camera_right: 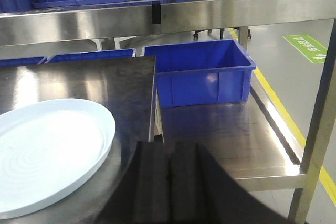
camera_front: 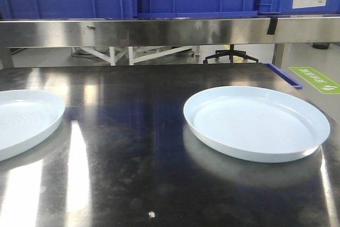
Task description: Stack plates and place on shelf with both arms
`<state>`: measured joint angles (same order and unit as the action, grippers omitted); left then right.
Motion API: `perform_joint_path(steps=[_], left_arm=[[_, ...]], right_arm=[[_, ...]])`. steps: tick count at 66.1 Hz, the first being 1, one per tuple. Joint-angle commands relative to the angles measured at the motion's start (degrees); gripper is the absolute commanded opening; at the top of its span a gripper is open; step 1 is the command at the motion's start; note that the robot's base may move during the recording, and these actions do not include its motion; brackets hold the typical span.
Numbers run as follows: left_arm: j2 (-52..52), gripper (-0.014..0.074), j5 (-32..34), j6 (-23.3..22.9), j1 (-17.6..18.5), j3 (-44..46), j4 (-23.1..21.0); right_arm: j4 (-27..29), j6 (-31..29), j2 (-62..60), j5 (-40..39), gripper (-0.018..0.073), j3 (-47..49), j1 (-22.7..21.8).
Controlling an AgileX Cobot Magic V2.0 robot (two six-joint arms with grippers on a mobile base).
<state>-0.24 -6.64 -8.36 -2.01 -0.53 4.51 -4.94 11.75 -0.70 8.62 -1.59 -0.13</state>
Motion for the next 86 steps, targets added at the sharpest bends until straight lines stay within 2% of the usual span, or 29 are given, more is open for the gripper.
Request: perform_joint_path(steps=[1,53,58,65,73,82,86], left_arm=[[-1.38,0.0086,4.78,-0.47,-0.2,-0.03,-0.32],[-0.98,0.0086,4.93,-0.47,0.04,-0.03,-0.2],[0.43,0.0086,4.55,-0.47,0.04,2.03,-0.62],[7.24,0.0086,2.45,-0.47,0.6,9.35,0.71],[20.04,0.0086,-2.14,-0.47,3.71,22.83,5.37],[34.98,0.0086,-13.63,-0.47,7.19,40.88,10.11],[41.27,0.0086,-21.2,-0.34,8.55,49.29,11.94]], right_arm=[[-0.18,-0.21,-0.96,-5.09,0.0057,-0.07,-0.08],[-0.18,-0.21,-0.96,-5.09,0.0057,-0.07,-0.08],[-0.18,-0.21,-0.96,-5.09,0.0057,-0.07,-0.08],[-0.18,-0.21,-0.96,-5.09,0.0057,-0.07,-0.08],[-0.18,-0.21,-0.96,-5.09,0.0057,-0.07,-0.08],[-0.18,-0.21,-0.96,-5.09,0.0057,-0.07,-0.08],[-0.18,-0.21,-0.96,-5.09,0.0057,-0.07,-0.08]])
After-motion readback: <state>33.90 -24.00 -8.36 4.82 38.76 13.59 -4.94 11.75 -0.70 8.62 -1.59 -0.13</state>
